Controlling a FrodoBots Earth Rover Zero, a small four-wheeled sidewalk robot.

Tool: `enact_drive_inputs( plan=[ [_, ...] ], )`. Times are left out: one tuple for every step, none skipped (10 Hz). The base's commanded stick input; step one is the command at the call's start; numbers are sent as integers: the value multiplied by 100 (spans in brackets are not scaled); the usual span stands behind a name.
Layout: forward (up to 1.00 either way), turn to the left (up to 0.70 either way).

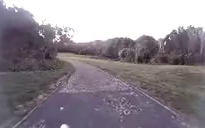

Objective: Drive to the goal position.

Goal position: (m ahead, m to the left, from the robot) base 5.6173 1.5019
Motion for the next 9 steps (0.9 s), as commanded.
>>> enact_drive_inputs(
  plan=[
    [50, 0],
    [50, 0],
    [50, 0],
    [50, 0],
    [50, 0],
    [50, 0],
    [50, 19],
    [50, 50],
    [50, 50]
  ],
)
